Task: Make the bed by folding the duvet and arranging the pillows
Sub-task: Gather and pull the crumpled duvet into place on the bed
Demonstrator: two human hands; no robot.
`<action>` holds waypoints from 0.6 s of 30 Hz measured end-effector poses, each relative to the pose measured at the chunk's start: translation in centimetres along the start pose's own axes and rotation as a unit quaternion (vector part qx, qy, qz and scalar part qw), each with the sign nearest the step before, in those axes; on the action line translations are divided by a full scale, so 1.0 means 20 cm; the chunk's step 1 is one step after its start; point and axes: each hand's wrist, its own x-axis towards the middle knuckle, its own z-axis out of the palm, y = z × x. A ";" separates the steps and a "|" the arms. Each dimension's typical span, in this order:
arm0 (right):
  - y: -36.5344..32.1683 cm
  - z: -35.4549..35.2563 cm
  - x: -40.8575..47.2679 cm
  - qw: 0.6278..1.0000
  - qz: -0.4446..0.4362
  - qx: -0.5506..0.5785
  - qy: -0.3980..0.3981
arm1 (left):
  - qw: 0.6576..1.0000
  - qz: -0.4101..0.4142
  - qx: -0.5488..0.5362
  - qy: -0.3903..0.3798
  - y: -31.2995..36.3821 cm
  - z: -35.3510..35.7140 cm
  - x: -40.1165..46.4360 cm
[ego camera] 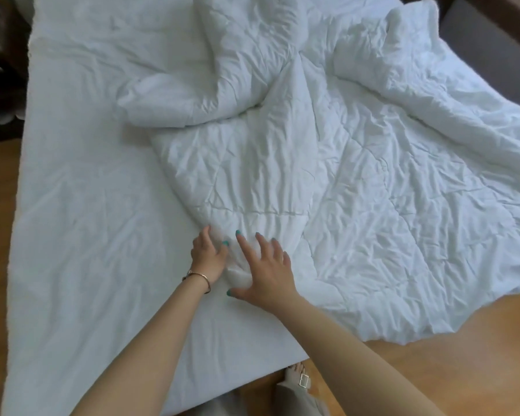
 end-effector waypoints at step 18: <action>0.31 -0.48 0.66 0.916 0.317 -0.074 0.235 | 0.937 0.324 0.124 -0.039 0.16 -0.04 0.83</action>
